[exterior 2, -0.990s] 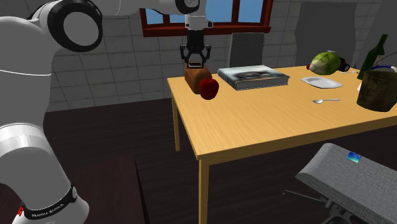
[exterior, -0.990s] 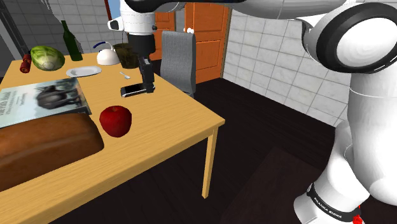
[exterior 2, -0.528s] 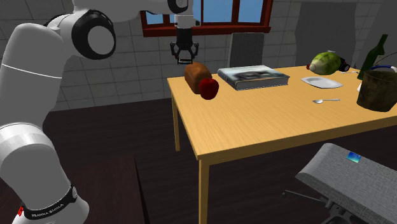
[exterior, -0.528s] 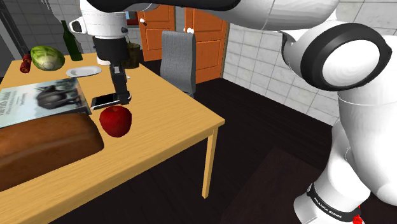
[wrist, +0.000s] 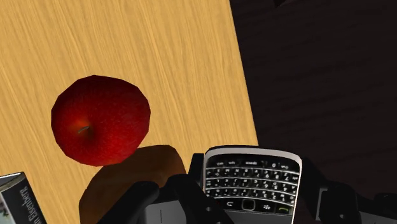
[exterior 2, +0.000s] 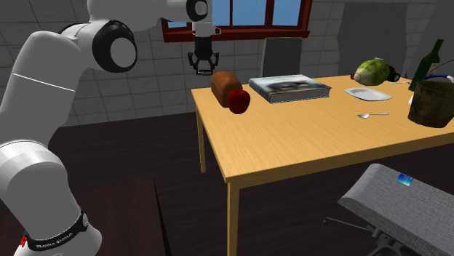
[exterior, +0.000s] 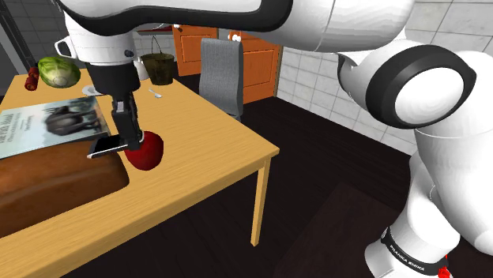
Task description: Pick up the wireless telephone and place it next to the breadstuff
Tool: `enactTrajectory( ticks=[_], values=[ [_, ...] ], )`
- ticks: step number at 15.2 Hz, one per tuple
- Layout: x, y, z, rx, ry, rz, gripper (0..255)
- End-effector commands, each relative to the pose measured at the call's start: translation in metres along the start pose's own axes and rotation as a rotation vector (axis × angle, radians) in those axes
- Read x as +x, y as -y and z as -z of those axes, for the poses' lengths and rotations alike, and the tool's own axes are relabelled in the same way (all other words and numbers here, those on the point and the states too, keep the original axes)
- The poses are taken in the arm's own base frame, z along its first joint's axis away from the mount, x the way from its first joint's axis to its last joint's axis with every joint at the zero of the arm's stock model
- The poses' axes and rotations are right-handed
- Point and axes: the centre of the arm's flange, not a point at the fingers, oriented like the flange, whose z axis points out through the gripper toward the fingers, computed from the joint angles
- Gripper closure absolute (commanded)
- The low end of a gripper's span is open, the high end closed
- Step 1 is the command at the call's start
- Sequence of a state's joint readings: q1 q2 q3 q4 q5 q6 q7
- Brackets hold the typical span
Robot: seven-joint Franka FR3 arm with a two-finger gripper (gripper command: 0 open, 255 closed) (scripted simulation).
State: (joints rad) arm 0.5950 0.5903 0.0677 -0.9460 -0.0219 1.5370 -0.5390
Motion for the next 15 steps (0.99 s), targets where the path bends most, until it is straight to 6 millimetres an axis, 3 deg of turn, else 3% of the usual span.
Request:
enactTrajectory(
  ticks=[1, 15],
  values=[
    [0.001, 0.000, -0.011, -0.001, -0.001, 0.000, 255],
    [0.000, -0.001, -0.085, -0.001, -0.001, 0.000, 255]
  ],
)
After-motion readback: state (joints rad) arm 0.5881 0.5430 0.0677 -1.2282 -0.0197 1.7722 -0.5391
